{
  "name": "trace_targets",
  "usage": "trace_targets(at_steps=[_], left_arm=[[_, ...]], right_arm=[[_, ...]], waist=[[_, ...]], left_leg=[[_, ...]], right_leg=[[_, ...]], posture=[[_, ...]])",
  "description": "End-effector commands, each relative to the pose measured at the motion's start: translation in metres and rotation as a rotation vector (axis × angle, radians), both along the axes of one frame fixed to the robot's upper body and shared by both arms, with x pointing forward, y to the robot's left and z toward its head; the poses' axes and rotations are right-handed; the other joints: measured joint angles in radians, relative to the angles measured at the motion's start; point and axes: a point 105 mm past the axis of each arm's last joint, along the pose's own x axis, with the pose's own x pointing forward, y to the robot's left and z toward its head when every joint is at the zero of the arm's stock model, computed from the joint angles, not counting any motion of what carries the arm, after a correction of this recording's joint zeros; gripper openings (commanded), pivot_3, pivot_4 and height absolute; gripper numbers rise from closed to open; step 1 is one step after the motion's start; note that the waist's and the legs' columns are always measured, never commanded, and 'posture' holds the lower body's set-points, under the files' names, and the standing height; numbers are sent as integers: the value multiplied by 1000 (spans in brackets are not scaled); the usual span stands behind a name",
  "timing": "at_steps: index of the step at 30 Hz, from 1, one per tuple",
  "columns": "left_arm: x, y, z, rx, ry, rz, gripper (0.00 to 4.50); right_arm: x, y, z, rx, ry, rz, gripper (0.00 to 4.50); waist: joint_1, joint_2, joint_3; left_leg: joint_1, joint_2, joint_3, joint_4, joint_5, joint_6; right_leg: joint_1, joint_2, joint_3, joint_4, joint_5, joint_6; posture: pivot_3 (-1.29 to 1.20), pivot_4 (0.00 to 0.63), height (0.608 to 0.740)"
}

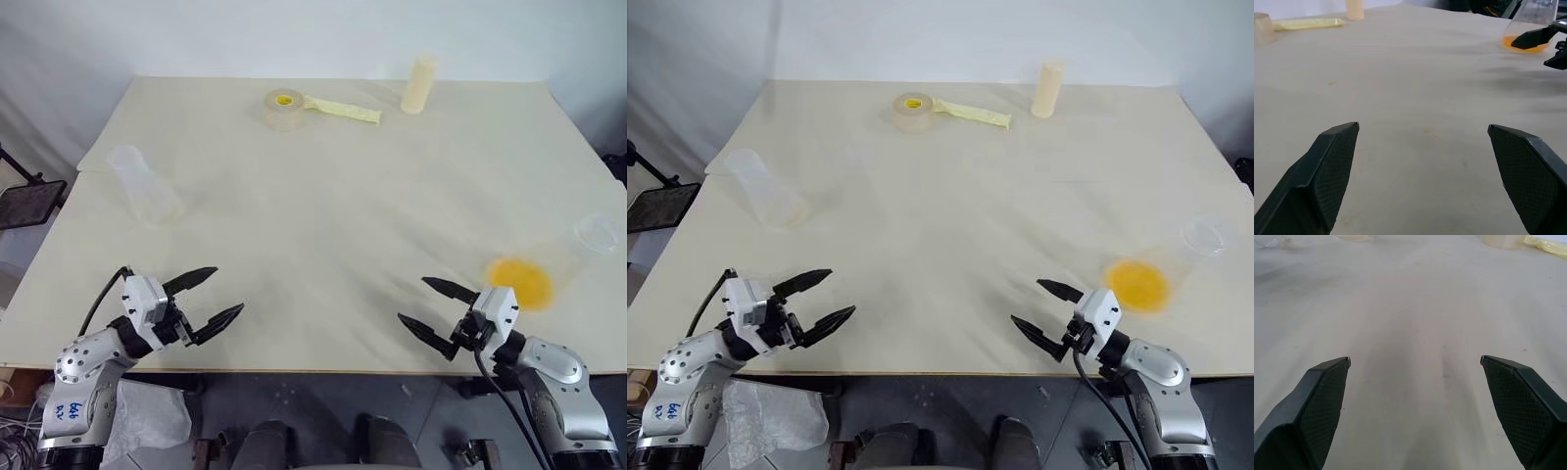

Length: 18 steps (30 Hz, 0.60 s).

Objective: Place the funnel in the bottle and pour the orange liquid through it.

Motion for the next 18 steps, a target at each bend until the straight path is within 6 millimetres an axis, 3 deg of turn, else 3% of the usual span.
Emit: trace_targets(at_steps=[1,10,18], left_arm=[[-1,-3,7,-26,-11,-6,4500],[4,2,-9,-56,191,135,4500],[-4,33,18,-100,-3,366,4500]], right_arm=[[0,-3,8,9,-39,-16,4465],[4,2,9,14,-36,10,4465],[17,11,9,24,-29,83,4465]], waist=[[0,0,0],[-1,0,0],[-2,0,0]], left_leg=[[0,0,0,0,0,0],[0,0,0,0,0,0],[1,1,0,0,0,-1]], right_leg=[[0,0,0,0,0,0],[0,0,1,1,0,0],[0,1,2,1,0,0]], posture=[[0,150,740],[0,150,740],[0,150,740]])
